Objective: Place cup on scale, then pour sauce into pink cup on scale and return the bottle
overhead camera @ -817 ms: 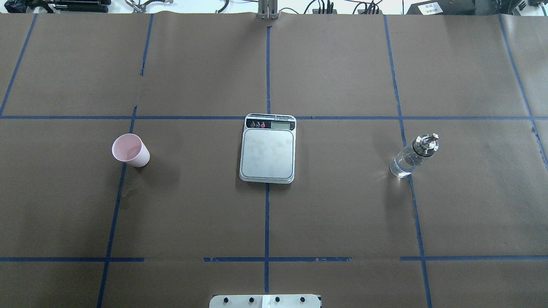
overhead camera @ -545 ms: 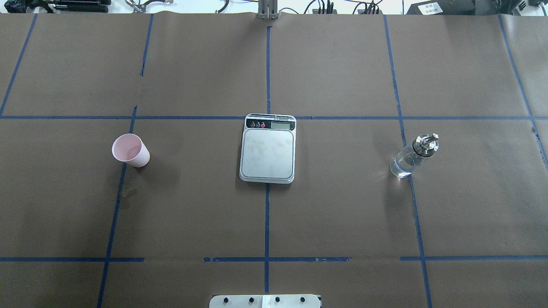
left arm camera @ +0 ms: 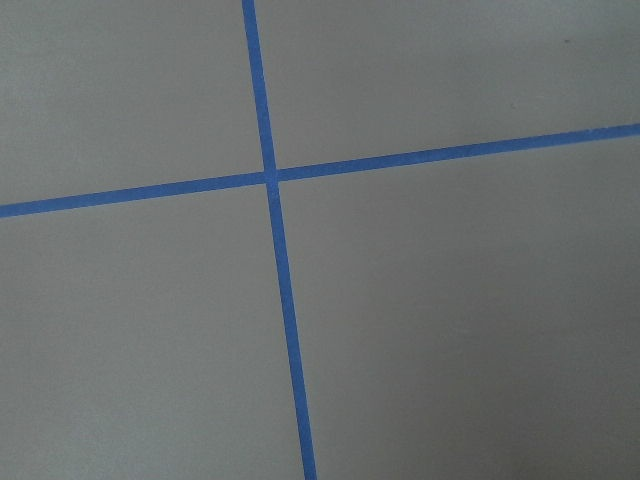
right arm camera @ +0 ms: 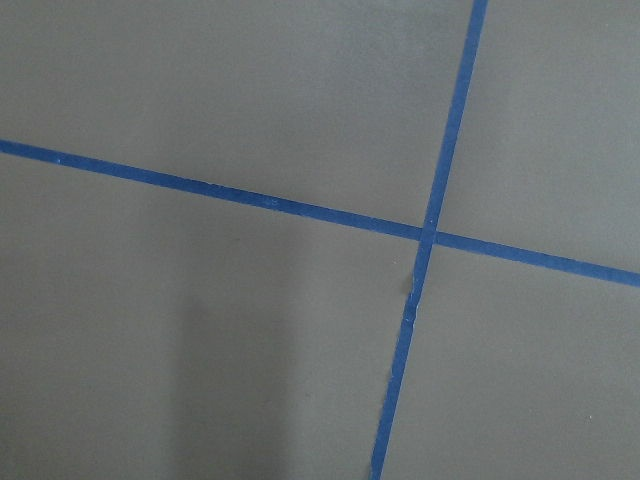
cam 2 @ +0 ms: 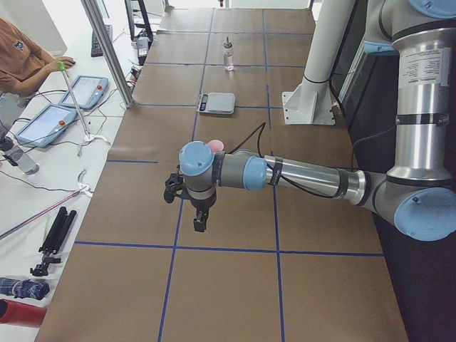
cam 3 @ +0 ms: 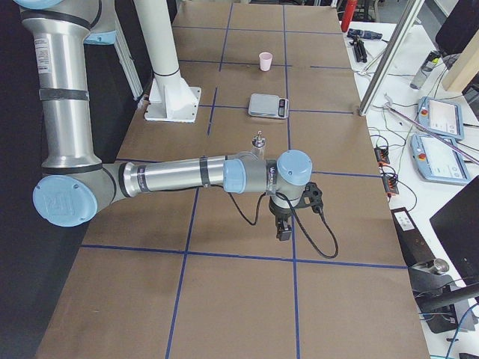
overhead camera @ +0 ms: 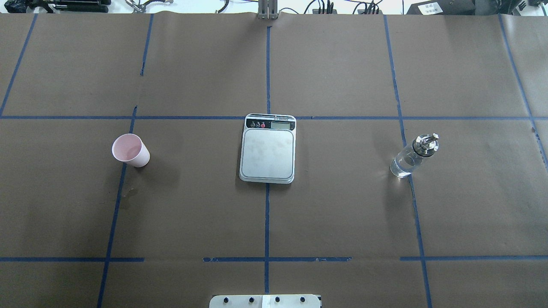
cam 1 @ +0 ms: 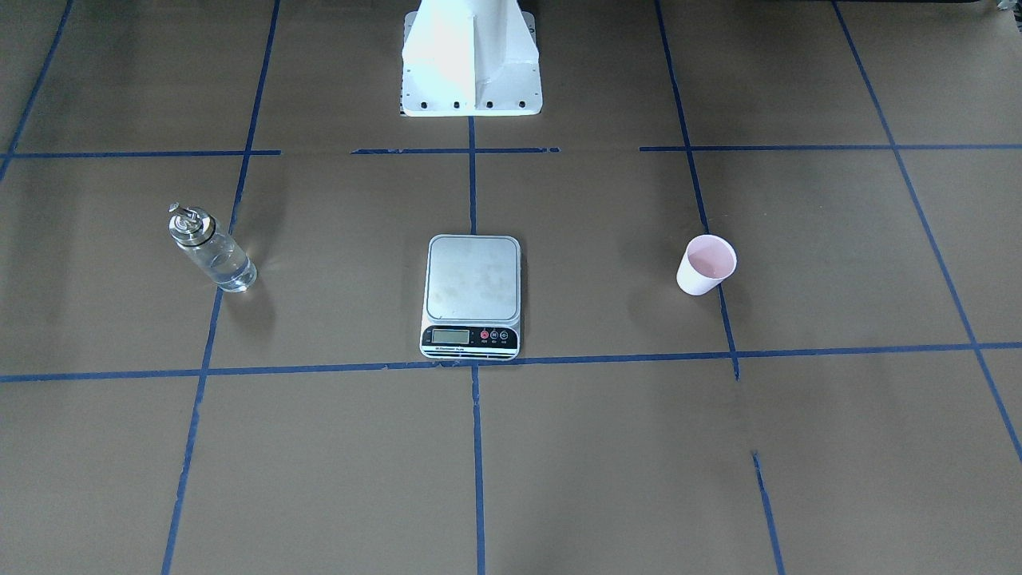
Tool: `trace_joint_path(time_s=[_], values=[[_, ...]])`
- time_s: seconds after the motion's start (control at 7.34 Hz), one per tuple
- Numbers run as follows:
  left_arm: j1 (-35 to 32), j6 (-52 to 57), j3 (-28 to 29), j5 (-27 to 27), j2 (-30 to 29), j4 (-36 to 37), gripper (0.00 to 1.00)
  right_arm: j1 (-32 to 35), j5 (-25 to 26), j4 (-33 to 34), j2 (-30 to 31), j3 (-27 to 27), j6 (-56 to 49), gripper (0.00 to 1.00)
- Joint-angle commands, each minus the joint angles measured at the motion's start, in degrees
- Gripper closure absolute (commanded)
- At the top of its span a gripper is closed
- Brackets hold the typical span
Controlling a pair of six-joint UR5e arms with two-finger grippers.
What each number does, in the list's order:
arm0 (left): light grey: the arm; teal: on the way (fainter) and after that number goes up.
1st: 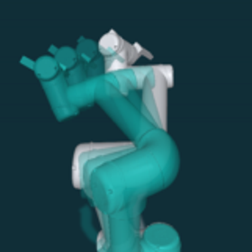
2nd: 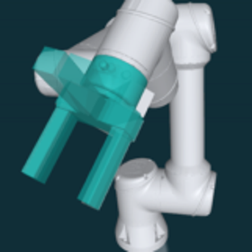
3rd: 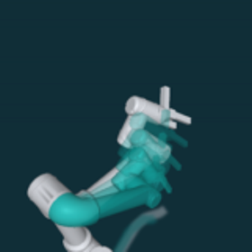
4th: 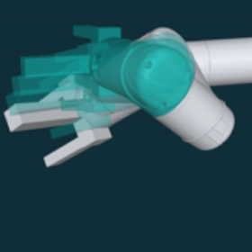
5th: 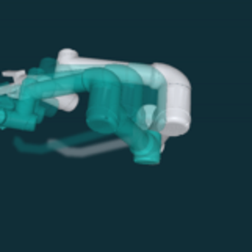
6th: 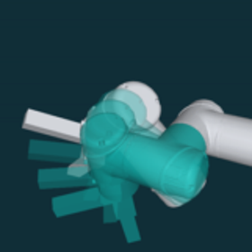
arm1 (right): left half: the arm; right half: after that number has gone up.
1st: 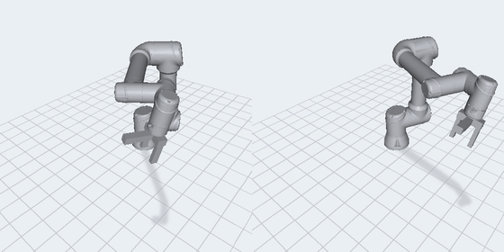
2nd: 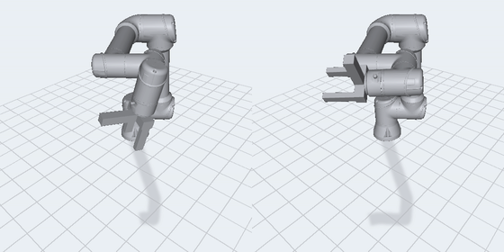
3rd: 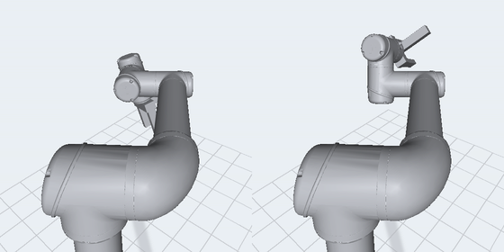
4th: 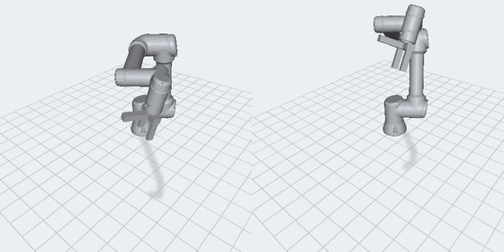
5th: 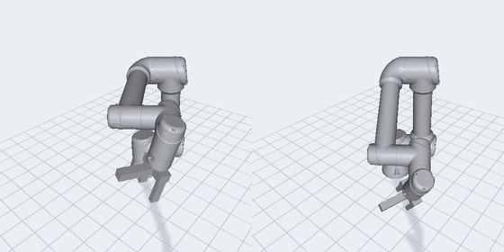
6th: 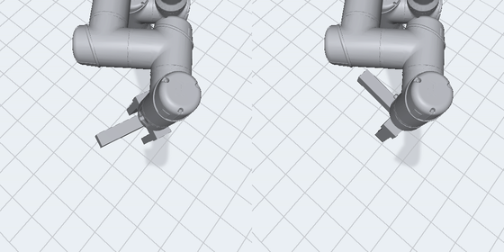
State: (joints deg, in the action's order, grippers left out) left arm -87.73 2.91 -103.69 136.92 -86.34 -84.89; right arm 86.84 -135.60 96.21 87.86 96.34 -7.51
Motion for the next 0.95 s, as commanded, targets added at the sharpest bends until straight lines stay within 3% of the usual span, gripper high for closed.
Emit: trace_joint_path(time_s=[0.0, 0.41, 0.54, 0.68, 0.82], values=[[0.11, -0.01, -0.55, 0.28, -0.15, -3.41, 0.00, -0.26, -0.01, -0.15, 0.38, 0.25, -0.14, 0.00], [1.33, 0.16, 0.77, 6.14, 0.47, -11.07, 0.00, -0.96, -1.49, -0.06, 1.97, 2.62, 0.47, 0.00], [3.42, -1.84, 0.60, 12.09, 0.47, -12.66, 0.00, -1.58, -3.68, -0.15, 1.97, 2.80, 0.56, 0.00], [6.32, -7.69, -0.54, 12.84, 0.03, -13.98, 0.00, -1.67, -5.97, -0.15, 1.97, 2.98, 0.56, 0.00], [10.35, -15.93, -1.16, 12.15, -0.06, -19.91, 0.00, -1.76, -6.42, -0.06, 2.58, 4.11, 0.56, 0.00]])
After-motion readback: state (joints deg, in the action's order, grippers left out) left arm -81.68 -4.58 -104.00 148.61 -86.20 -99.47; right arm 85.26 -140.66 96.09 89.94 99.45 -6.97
